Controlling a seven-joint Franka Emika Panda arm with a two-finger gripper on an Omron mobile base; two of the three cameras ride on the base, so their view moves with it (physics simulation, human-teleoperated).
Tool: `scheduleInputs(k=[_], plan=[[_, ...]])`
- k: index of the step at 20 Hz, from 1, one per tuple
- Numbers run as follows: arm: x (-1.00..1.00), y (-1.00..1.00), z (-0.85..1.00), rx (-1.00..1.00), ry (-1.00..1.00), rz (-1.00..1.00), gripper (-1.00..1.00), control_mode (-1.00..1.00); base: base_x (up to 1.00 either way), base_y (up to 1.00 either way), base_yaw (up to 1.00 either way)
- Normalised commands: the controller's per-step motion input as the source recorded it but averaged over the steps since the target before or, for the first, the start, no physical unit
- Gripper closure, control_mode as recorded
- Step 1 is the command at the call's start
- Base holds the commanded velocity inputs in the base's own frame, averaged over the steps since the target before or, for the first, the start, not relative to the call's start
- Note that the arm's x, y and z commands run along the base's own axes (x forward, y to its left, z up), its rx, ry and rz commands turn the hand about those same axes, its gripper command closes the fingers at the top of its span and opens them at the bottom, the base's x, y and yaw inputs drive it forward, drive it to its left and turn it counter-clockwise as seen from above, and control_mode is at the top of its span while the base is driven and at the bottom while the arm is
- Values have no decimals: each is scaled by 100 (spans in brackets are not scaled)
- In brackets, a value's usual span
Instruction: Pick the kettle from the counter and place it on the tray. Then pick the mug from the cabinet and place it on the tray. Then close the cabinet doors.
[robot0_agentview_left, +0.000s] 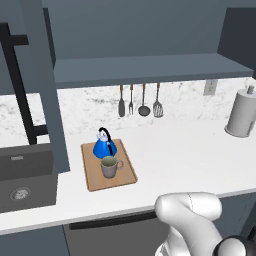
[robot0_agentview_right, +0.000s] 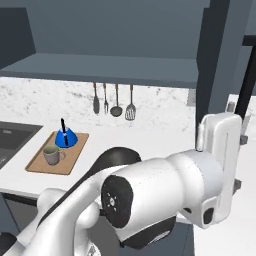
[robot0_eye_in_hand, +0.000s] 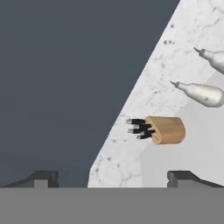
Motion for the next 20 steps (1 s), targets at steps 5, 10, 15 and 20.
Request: scheduleInputs(k=[5,10,15,20], plan=[[38,0,4,-1,0,27,-100,-100,0,0,0],[30,25,6,-8,4,18,-100,-100,0,0,0],[22,60,25,-18,5,14,-100,-100,0,0,0],[29,60,17,-18,16,15,-100,-100,0,0,0]])
